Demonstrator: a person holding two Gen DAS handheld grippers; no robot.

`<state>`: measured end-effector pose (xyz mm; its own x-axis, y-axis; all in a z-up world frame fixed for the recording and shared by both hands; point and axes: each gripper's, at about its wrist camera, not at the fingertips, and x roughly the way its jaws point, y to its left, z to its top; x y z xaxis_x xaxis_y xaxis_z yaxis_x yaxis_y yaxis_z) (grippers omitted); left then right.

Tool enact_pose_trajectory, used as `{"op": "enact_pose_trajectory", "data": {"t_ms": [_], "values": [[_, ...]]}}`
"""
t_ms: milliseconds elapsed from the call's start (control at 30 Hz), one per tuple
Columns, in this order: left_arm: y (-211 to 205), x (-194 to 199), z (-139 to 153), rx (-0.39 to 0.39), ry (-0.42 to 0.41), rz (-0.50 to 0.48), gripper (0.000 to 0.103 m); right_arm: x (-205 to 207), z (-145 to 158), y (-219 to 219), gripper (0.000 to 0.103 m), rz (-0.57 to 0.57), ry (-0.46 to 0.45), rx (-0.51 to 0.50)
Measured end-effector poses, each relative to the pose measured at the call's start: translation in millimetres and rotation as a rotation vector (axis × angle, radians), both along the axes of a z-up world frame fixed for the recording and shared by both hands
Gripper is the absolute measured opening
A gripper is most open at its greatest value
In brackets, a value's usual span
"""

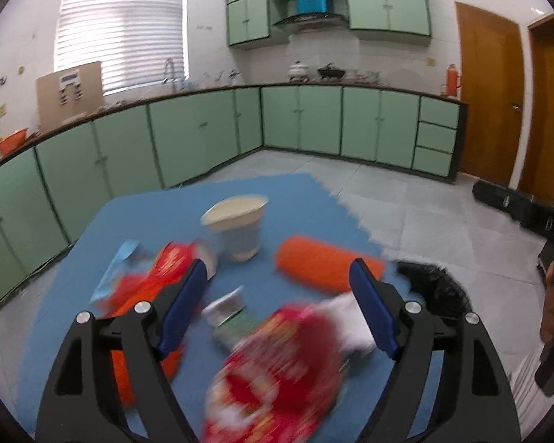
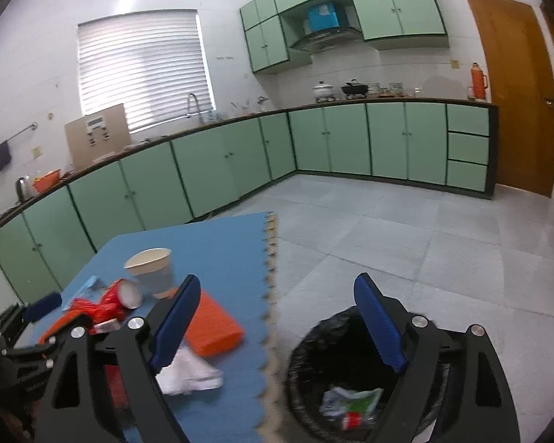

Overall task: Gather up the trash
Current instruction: 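Return both tools to the mat and grasp the red can with the left tool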

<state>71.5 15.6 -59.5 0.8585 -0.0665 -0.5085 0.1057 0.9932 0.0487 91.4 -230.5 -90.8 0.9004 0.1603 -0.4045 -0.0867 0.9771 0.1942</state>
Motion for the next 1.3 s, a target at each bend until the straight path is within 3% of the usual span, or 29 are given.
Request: {"op": "enact_pose_trajectory", "data": {"t_ms": [267,667,800,967,1133,1300], "values": [[46,-19,-34,-0.041,0.08,0.016,0.077,-27,-11,43,0.084,0.019,-0.03,0.007],[52,-2,-71,-0.134,0.162,-0.044,0.08,-38,-21,64,0.084,0.038,0.012,-0.03],[53,-6,-72,-0.17,0.164,-0.073,0.055,-35,-27,66,0.084,0.041,0.031,-0.036],[49,-8,-70,-0.181,0.162,-0.096,0.033,-33,-32,69,0.084,0.05,0.049,-0.046],[45,-13,-64,-0.184,0.13,-0.101,0.021,-33,-33,68,0.084,0.052,0.051,-0.048],[43,-16,-60,-0.193,0.114,-0.111,0.017,-32,-35,70,0.084,0.059,0.063,-0.053]]}}
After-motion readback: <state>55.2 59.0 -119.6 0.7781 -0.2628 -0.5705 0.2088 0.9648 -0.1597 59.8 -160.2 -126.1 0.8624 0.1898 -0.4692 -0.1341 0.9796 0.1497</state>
